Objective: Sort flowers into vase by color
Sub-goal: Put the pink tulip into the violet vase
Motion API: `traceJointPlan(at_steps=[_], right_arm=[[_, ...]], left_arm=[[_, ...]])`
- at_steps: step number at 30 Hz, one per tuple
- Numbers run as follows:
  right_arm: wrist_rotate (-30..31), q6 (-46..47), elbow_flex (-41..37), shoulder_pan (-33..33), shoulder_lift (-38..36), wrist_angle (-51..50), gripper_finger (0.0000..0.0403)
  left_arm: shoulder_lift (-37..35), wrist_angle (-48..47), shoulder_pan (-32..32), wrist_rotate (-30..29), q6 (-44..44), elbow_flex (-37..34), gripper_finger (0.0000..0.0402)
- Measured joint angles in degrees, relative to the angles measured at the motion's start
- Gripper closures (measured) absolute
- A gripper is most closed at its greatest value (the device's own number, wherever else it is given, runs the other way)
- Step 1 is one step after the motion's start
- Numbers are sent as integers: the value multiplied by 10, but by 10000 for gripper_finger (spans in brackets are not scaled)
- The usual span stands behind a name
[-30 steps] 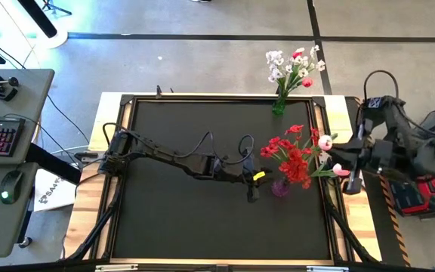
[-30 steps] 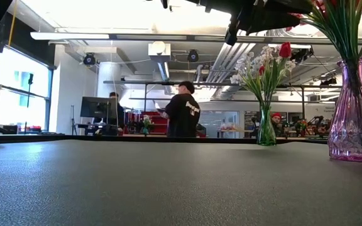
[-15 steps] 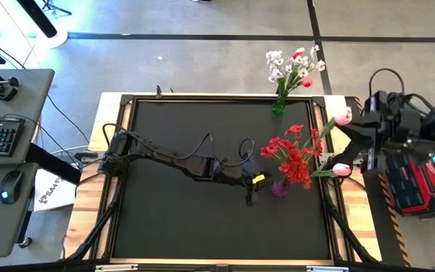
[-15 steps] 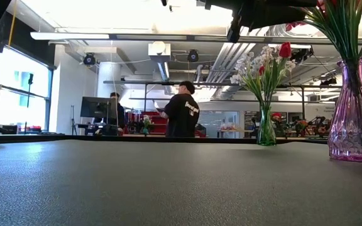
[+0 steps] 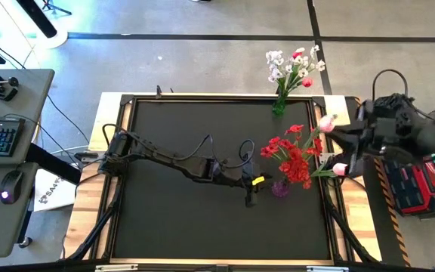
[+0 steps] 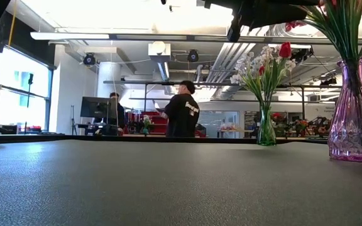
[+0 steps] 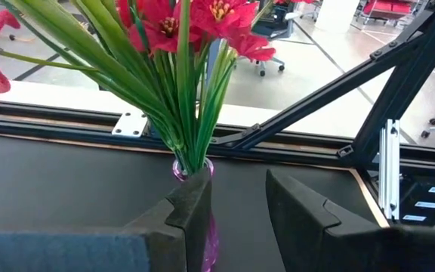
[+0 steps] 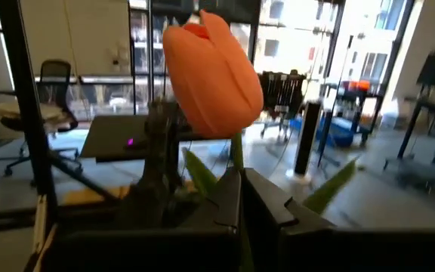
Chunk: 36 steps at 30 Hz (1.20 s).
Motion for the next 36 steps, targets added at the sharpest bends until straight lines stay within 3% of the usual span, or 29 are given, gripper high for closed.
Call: traceJointPlan(at_steps=[5,8,12,19,23,31,33,36], right_arm=[[3,257,0,0,26,-209,403],[21,357,0,0,49,-275,403],[35,360,1,0,65,-255,403],[36,246,28,0,62,-145,403],[-26,252,31,-3,62,-159,399],[-145,446,30,-31,86,-295,350],[-155,481,30,-37,94,-306,335],[-178,525,30,-50,106,-307,316]], left_arm=[[0,-1,0,0,0,0,284],[0,-1,0,0,0,0,284],[0,-1,0,0,1,0,284],[0,0,0,0,15,0,284],[-1,-15,-1,0,17,0,284],[-54,-213,6,1,33,0,284],[-71,-236,9,31,35,0,284],[-78,-231,6,125,10,1,284]])
